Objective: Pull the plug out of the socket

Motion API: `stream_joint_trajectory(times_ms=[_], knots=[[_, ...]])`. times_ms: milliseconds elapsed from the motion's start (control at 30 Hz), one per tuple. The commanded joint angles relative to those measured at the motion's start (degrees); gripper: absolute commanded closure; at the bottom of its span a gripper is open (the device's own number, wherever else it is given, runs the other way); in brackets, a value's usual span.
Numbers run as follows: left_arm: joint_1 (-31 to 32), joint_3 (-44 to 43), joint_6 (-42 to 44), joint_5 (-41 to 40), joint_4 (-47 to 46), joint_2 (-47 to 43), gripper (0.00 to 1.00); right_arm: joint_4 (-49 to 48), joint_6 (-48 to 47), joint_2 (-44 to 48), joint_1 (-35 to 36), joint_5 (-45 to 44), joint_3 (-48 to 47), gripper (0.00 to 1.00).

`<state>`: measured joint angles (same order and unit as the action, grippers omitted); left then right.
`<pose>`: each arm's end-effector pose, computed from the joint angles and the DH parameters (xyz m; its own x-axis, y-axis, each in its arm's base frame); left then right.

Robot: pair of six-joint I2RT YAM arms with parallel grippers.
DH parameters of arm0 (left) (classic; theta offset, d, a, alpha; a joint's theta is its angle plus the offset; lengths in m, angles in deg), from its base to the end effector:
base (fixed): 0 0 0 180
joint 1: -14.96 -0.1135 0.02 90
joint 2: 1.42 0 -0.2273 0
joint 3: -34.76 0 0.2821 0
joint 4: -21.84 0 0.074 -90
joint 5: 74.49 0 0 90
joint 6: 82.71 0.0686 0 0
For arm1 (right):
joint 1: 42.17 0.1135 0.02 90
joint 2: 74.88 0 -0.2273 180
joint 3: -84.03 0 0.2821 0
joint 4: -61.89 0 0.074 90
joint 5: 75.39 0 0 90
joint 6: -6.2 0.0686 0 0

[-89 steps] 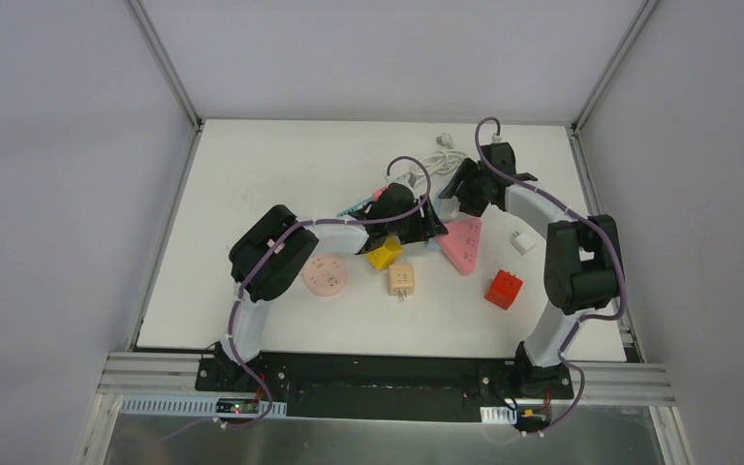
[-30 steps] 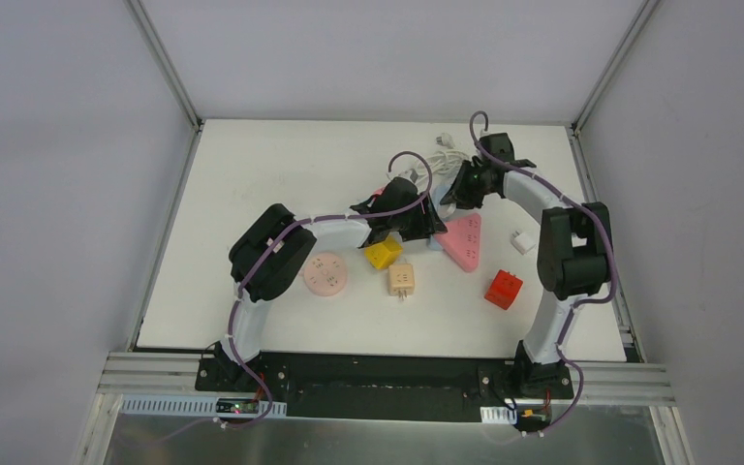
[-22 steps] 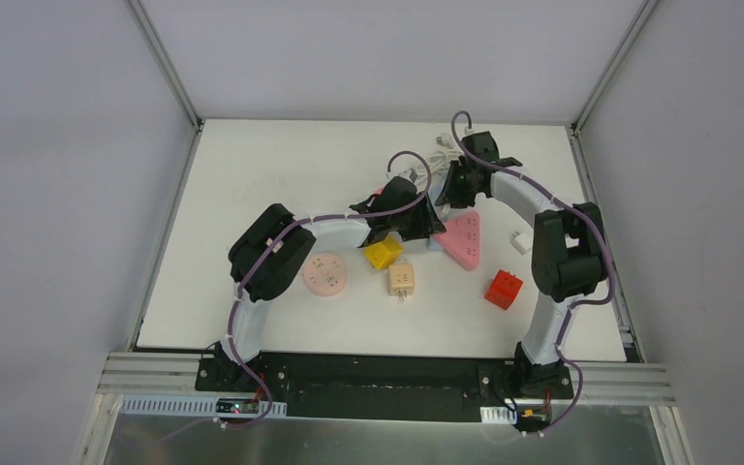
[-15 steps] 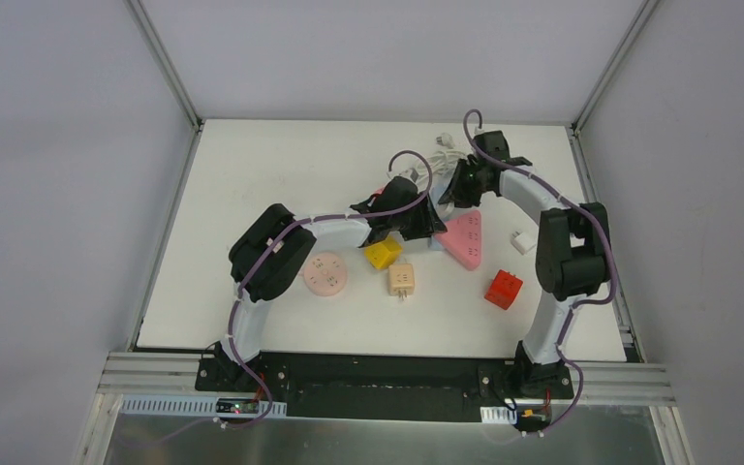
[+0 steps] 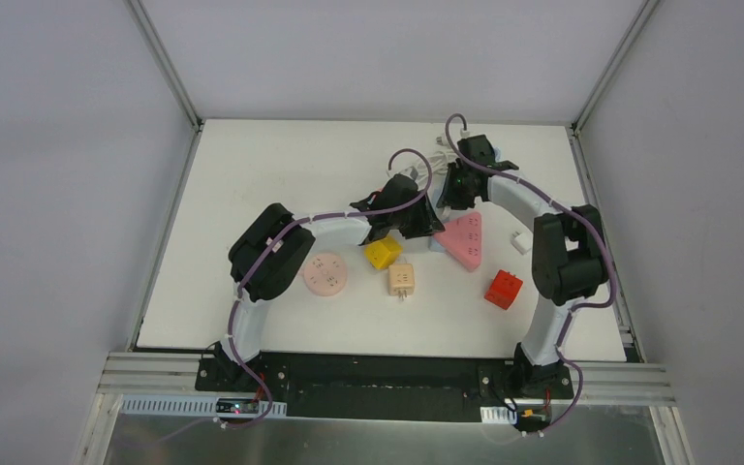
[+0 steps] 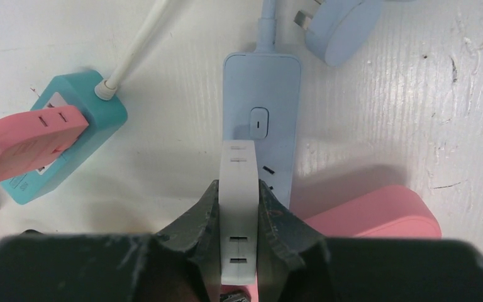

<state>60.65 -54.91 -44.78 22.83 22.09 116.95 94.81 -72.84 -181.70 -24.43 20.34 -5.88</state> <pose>0.3428 -0.3637 0.1093 -0.8291 -0.2707 -0.4892 0.2174 0.6501 -0.7281 0.4241 0.1429 0.1403 -0.7838 -0.0521 -0.6188 -0.2195 0.9554 0.1975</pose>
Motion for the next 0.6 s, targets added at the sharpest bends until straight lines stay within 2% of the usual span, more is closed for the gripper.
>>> stream_joint_trajectory(times_ms=[0,167,200,367,467,567], knots=[[0.01,-0.42,1.49,-2.92,5.61,1.87,0.93,3.93,-1.07,4.27,-0.87,2.23,-2.56,1.0],[0.01,-0.47,1.51,-2.92,5.81,1.78,0.93,2.95,6.56,3.42,-6.75,21.04,-4.98,1.0],[-0.01,-0.48,1.6,-2.92,5.92,1.76,0.93,4.47,6.96,2.32,-6.88,22.31,-6.4,1.0],[0.01,-0.57,1.62,-2.95,5.99,1.82,0.93,11.39,2.76,-0.37,-3.62,14.66,-9.46,1.0],[0.09,-1.34,1.77,-3.08,6.99,2.27,0.93,9.45,0.22,1.03,-1.71,10.82,-7.64,1.0],[0.09,-1.2,1.74,-3.01,6.82,2.2,0.93,9.48,0.87,1.79,-2.92,8.12,-7.87,1.0]])
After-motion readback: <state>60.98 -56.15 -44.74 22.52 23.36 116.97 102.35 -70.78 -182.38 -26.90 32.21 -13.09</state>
